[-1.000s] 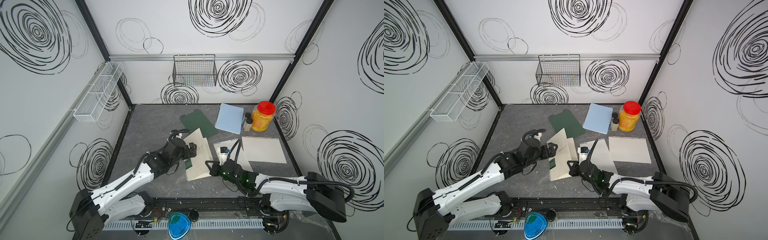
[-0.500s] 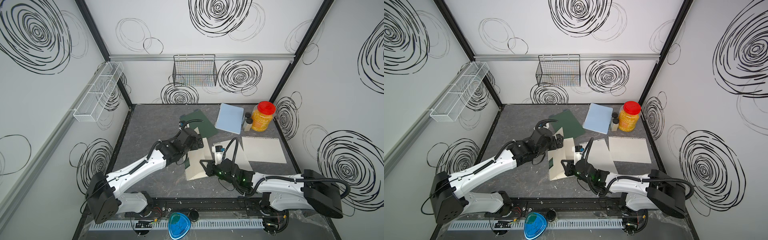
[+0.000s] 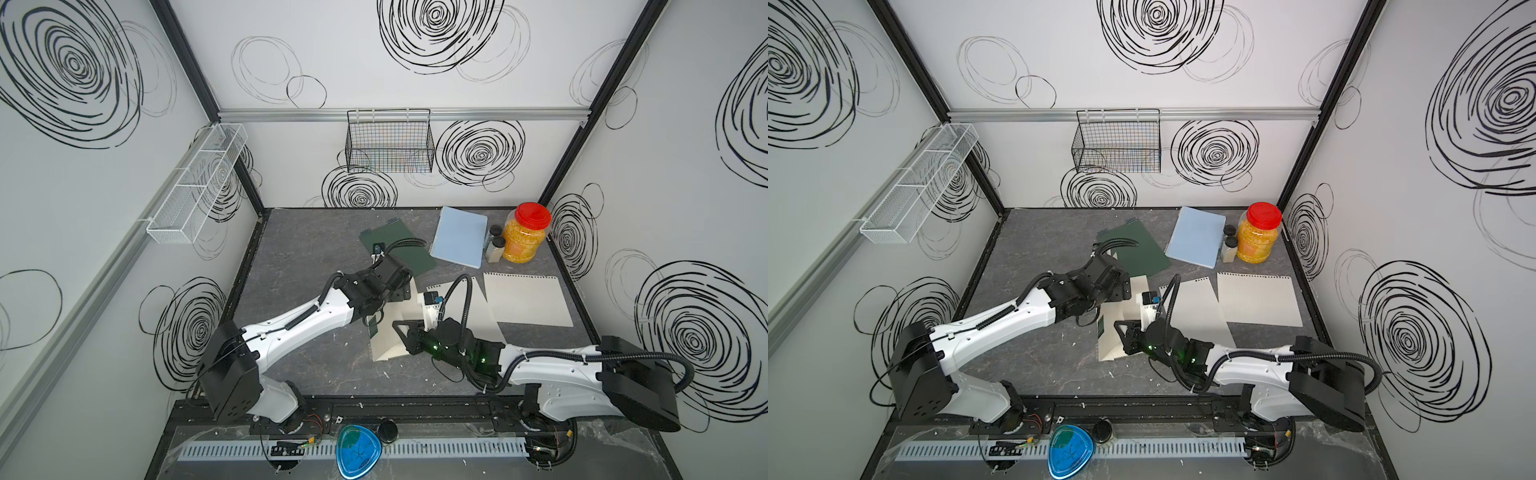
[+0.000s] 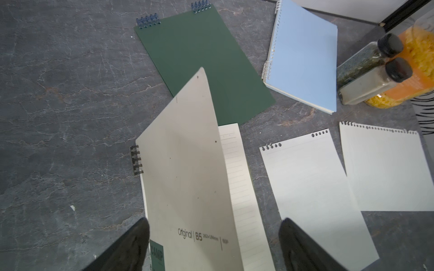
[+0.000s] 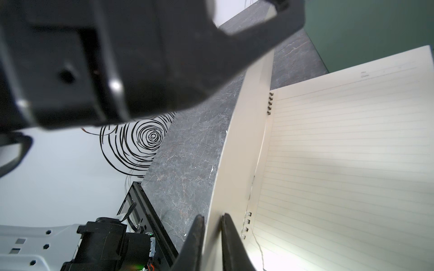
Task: Tear off pages from different notebooks
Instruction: Open the notebook at the center of the board.
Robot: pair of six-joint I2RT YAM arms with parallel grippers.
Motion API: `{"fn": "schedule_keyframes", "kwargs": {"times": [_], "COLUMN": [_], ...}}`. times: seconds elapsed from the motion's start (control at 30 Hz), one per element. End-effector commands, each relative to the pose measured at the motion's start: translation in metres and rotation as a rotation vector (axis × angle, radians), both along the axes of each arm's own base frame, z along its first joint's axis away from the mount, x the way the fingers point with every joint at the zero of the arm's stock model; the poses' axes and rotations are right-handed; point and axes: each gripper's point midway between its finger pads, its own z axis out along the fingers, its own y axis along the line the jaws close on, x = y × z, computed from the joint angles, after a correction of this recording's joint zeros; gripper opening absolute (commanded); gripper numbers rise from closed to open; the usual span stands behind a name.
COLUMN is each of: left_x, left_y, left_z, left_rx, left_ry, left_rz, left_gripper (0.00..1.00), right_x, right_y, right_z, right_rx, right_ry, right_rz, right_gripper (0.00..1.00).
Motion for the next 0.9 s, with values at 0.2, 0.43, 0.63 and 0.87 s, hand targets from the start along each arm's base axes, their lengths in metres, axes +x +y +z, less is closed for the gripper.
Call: {"fn": "schedule_keyframes", "kwargs": {"times": [0.2,0.43,0.63,0.87], "left_x": [0.006,0.007,0.006,0.004], "left_y": [0.007,0.012,0.020,0.031], "left_z": [-0.006,-0.013,-0.016,-0.022], "left_rx": [0.075,0.077,0.059,0.052], "left_ry": [-0.001,0.013,0.025,0.043], "left_rz": [0.032,0.040,0.046,0.038], "left_gripper": [0.72,0.47,0.26,0.15], "right_x": [-0.006,-0.007,-0.010,-0.010], "right_y": [0.012,0.013,0.014,0.001], "right_z": [0.022,0.022,0.024,0.027], "right_rx": [0.055,0.056,0.064,0.064], "right_ry": [-0.050,-0.051,-0.059,-0.083], "right_rz": [0.040,0.048,0.066,0.051], "right_gripper": [0.19,0.20,0.30,0.46]}}
